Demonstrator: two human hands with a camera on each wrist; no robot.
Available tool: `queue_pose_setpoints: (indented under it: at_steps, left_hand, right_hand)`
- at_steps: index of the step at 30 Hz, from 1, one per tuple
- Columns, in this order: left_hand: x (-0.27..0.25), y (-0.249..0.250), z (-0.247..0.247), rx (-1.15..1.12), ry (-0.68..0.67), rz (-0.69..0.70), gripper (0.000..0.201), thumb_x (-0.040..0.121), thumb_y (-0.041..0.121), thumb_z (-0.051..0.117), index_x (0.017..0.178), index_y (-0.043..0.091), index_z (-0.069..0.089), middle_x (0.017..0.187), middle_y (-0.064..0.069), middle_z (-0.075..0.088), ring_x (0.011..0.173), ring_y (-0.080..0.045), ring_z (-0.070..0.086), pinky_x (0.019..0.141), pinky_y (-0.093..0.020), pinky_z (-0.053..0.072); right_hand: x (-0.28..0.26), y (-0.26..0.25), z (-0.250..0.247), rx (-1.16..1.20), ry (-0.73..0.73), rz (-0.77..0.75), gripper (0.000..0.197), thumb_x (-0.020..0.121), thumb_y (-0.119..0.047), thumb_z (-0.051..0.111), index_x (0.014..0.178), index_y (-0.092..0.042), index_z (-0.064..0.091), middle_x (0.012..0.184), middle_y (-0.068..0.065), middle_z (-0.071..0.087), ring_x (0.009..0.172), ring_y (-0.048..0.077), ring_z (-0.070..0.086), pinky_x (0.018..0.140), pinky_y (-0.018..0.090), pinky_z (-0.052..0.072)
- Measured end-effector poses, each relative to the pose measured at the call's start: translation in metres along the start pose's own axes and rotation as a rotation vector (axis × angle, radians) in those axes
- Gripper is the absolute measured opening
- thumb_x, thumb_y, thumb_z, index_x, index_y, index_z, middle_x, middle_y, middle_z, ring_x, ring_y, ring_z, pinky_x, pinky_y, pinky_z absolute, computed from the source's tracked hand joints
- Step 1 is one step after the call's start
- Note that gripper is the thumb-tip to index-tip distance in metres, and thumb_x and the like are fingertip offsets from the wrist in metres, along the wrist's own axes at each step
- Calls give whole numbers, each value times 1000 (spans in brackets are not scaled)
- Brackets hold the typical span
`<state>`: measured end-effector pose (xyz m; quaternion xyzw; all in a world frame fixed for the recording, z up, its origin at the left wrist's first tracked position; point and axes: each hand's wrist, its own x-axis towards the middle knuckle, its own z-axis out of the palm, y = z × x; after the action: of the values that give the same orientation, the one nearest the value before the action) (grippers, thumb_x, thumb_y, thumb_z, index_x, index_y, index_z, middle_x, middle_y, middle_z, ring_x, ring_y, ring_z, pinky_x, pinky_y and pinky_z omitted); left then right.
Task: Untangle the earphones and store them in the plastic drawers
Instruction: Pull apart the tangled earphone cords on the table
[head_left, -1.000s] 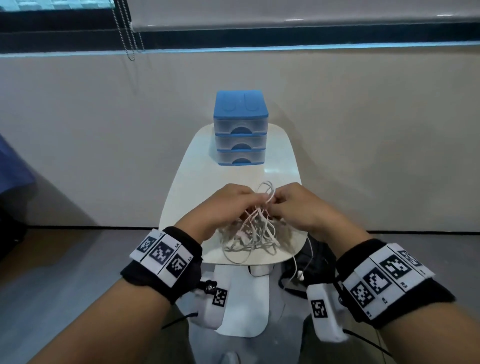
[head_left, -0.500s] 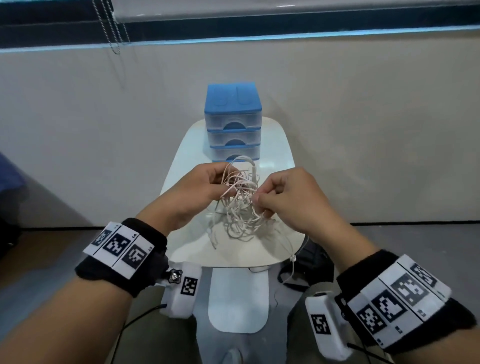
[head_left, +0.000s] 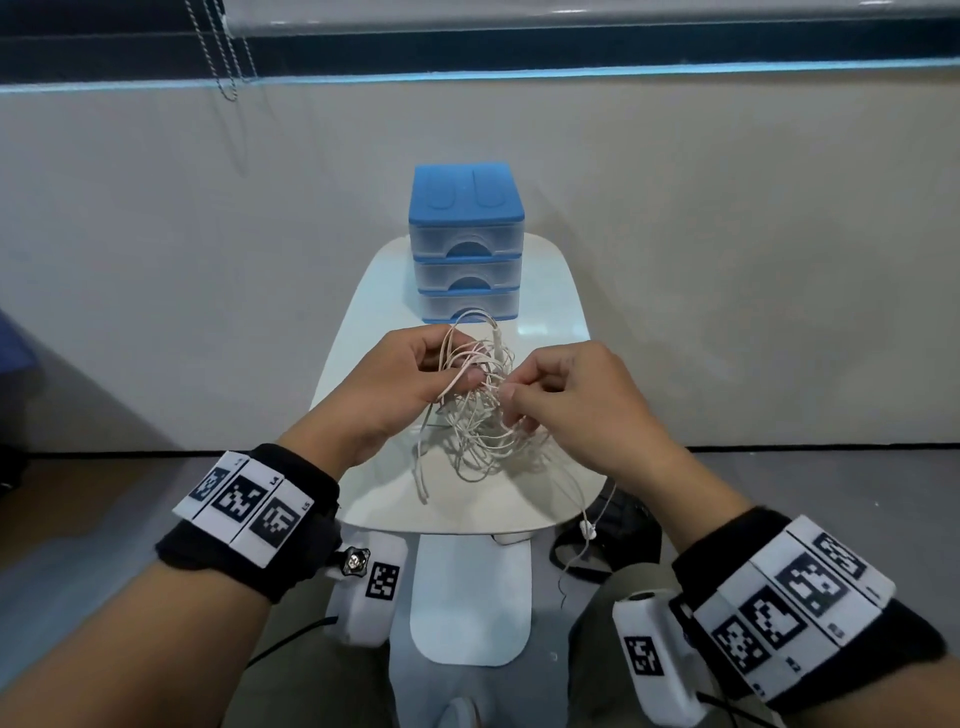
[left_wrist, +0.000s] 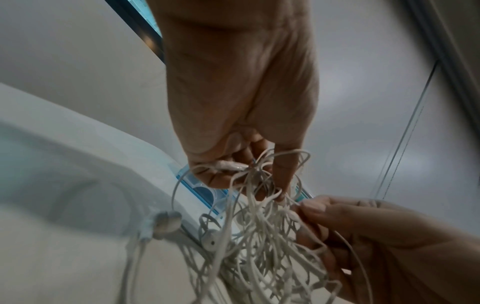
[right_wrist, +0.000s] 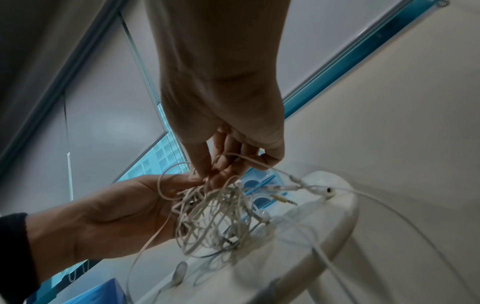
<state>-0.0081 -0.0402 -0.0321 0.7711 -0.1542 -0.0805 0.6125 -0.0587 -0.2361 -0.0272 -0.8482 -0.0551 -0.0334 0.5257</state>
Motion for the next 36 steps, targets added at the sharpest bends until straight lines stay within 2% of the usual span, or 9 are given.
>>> queue_pose_setpoints:
  at_steps: [3, 6, 10, 15, 21, 26, 29, 33, 36]
  left_hand:
    - [-1, 1, -2, 28, -4, 7, 12, 97, -1, 66, 103, 8, 72, 83, 5, 70, 71, -1, 61, 63, -13, 46]
    - [-1, 2, -4, 46, -20, 9, 13, 99, 2, 63, 103, 9, 74, 82, 5, 69, 71, -2, 58, 64, -13, 45]
    - [-2, 6, -4, 55, -24, 15, 14, 100, 6, 63, 106, 9, 76, 86, 3, 72, 77, -5, 63, 68, -15, 48]
    - [-4, 8, -5, 52, -39, 20, 12, 99, 4, 64, 105, 6, 75, 87, 0, 73, 78, -4, 65, 70, -13, 50]
    - [-4, 7, -7, 94, -36, 12, 11, 98, 9, 68, 103, 9, 77, 93, -3, 77, 84, -8, 70, 76, -18, 53]
    - [-4, 4, -11, 91, -14, -2, 10, 99, 10, 67, 100, 12, 76, 86, 0, 74, 79, -6, 68, 70, -17, 51]
    - [-5, 4, -13, 94, -12, 10, 9, 99, 11, 66, 101, 10, 75, 81, 4, 72, 71, -4, 62, 64, -14, 47]
    - [-7, 4, -19, 107, 12, 15, 10, 100, 14, 65, 101, 10, 74, 77, 5, 68, 64, -5, 53, 59, -13, 41]
    - [-6, 2, -23, 121, 27, -10, 10, 102, 18, 64, 99, 14, 72, 79, 4, 67, 68, -9, 51, 64, -21, 40]
  right_hand:
    - [4, 0, -13, 66, 24, 4, 13, 91, -12, 74, 79, -7, 74, 70, 7, 76, 58, 15, 68, 60, 22, 50]
    - [12, 3, -22, 57, 124, -11, 6, 89, -11, 74, 83, -12, 75, 72, 4, 74, 58, 14, 68, 66, 30, 55]
    - [19, 8, -19, -24, 95, -62, 7, 87, -16, 78, 88, -23, 77, 75, -5, 70, 62, 9, 62, 68, 23, 50]
    - [24, 2, -12, 72, 4, 51, 19, 93, -30, 73, 80, -18, 78, 75, -9, 71, 63, 6, 56, 60, 9, 44]
    - [29, -7, -10, 212, 54, 140, 14, 90, -9, 69, 76, -11, 73, 69, -4, 67, 57, 4, 54, 53, 13, 40]
    - [33, -11, -22, 711, 161, 398, 12, 94, -16, 53, 83, -16, 58, 76, 5, 74, 65, 14, 55, 59, 29, 34]
    - [33, -14, -30, 797, 186, 401, 9, 96, -18, 48, 90, -17, 54, 78, 7, 75, 67, 15, 57, 61, 30, 36]
    - [37, -14, -39, 876, 297, 353, 18, 99, -20, 49, 83, -19, 57, 68, -4, 68, 67, 10, 59, 67, 30, 33]
    - [39, -16, -42, 1024, 328, 284, 22, 101, -21, 49, 80, -25, 54, 65, -8, 64, 67, 7, 63, 71, 32, 31]
